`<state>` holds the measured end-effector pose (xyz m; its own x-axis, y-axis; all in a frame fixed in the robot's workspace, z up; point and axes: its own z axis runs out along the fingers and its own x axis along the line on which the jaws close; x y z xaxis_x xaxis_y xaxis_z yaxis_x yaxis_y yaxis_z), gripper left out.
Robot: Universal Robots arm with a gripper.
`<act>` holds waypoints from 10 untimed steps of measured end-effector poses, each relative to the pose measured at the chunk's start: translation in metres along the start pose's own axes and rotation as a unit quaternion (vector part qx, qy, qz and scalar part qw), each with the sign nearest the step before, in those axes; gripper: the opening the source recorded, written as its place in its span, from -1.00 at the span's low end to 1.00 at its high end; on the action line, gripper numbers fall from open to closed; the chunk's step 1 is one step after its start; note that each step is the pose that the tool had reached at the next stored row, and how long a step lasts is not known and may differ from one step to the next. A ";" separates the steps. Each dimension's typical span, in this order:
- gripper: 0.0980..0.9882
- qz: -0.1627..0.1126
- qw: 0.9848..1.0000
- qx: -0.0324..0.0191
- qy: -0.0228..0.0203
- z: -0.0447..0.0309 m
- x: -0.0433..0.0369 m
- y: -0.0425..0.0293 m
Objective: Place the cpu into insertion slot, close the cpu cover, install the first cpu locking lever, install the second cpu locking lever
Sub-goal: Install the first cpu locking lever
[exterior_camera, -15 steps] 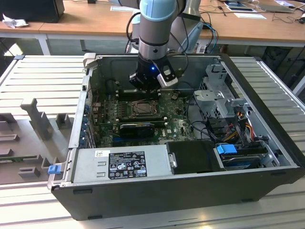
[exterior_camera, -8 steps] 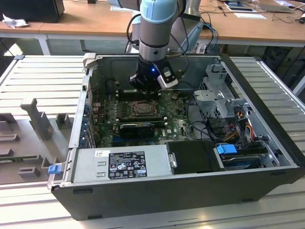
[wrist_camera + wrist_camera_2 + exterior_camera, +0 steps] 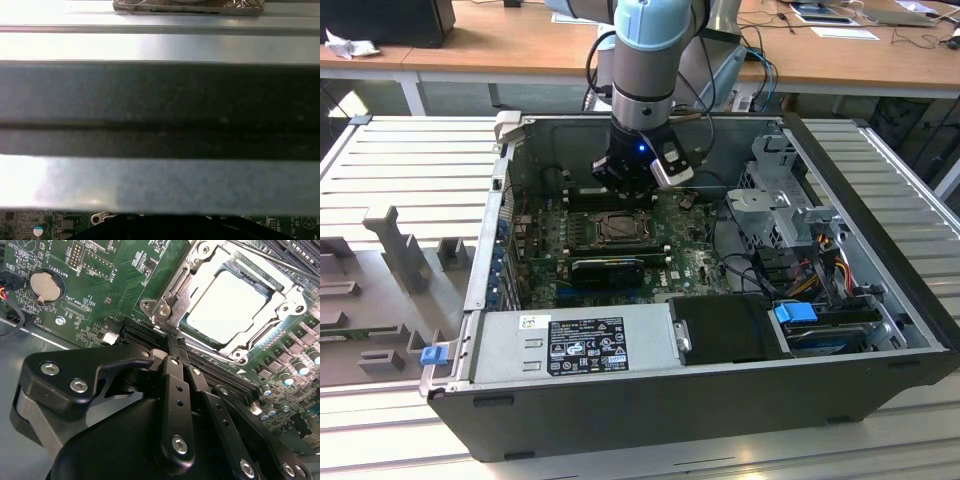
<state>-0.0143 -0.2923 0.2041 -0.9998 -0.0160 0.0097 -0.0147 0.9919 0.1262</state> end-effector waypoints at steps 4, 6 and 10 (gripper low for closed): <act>-0.98 0.000 1.000 0.001 0.000 0.0005 0.0000 -0.0009; -0.98 0.000 1.000 0.001 0.000 0.0008 0.0000 -0.0018; -0.98 0.000 1.000 0.001 0.000 0.0020 0.0000 -0.0028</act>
<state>-0.0143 -0.2948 0.2018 -0.9998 -0.0160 0.0097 -0.0146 0.9922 0.1240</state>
